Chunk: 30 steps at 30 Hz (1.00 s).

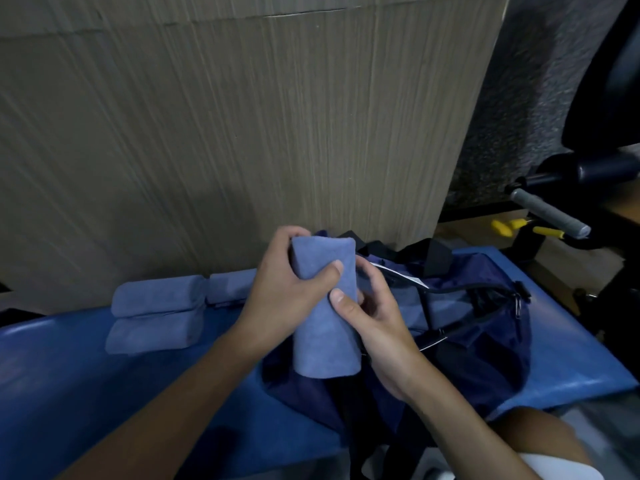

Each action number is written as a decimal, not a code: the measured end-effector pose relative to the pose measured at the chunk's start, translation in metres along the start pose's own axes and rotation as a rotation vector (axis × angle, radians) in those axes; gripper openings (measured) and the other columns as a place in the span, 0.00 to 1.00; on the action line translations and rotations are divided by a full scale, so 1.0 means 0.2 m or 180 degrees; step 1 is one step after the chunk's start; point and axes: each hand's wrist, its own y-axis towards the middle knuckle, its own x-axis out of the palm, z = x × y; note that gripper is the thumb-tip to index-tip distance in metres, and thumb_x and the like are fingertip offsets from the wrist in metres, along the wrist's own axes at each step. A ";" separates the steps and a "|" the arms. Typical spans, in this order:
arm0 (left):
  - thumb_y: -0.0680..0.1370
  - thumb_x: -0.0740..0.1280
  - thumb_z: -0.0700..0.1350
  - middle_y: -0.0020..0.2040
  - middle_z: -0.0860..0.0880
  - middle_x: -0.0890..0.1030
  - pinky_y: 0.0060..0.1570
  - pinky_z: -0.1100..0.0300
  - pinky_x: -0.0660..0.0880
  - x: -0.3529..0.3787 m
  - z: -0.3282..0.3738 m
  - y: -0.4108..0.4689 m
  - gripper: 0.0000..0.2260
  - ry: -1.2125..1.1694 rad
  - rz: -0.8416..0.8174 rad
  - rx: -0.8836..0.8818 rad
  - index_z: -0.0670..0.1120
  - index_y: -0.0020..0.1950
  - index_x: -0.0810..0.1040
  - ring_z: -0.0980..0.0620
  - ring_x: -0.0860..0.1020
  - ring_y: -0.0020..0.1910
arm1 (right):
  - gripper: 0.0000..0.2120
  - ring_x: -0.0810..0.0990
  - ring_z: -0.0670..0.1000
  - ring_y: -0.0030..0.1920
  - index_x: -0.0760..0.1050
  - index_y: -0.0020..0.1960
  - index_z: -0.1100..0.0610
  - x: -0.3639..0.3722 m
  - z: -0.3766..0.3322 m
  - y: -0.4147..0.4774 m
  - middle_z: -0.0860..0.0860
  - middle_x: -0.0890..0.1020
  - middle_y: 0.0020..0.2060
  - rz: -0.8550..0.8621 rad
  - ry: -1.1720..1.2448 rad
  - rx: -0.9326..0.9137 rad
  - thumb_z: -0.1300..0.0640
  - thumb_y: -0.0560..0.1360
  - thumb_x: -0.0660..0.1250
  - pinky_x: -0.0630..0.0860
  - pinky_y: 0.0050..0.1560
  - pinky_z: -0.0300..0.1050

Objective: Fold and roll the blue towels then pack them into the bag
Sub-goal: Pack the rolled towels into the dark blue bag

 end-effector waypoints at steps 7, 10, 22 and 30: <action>0.75 0.65 0.55 0.52 0.59 0.77 0.50 0.63 0.74 0.15 -0.07 0.03 0.14 0.0383 -0.0587 0.0056 0.54 0.59 0.70 0.60 0.76 0.52 | 0.28 0.83 0.48 0.53 0.61 0.72 0.38 -0.20 0.01 -0.03 0.47 0.83 0.53 0.0555 -0.0462 -0.0244 0.59 0.78 0.66 0.80 0.50 0.43; 0.76 0.59 0.56 0.57 0.59 0.72 0.59 0.61 0.66 0.17 -0.13 0.07 0.13 0.1145 -0.0667 0.0595 0.53 0.57 0.73 0.58 0.70 0.60 | 0.27 0.81 0.46 0.55 0.62 0.70 0.34 -0.31 0.02 -0.06 0.47 0.80 0.58 0.0674 -0.0679 -0.0234 0.57 0.79 0.65 0.79 0.51 0.42; 0.72 0.51 0.55 0.69 0.56 0.72 0.57 0.55 0.49 0.26 -0.24 0.19 0.27 0.3122 -0.1245 0.1275 0.52 0.67 0.76 0.53 0.61 0.74 | 0.20 0.76 0.40 0.61 0.72 0.65 0.37 -0.49 0.00 -0.13 0.36 0.75 0.63 0.0711 -0.0976 -0.0125 0.58 0.79 0.64 0.76 0.58 0.43; 0.73 0.59 0.51 0.71 0.57 0.69 0.53 0.57 0.49 0.28 -0.19 0.22 0.29 0.3050 -0.1092 0.1395 0.53 0.75 0.66 0.59 0.59 0.70 | 0.20 0.79 0.41 0.54 0.71 0.66 0.40 -0.52 0.01 -0.11 0.42 0.77 0.59 0.0648 -0.1080 0.0711 0.52 0.76 0.69 0.77 0.52 0.35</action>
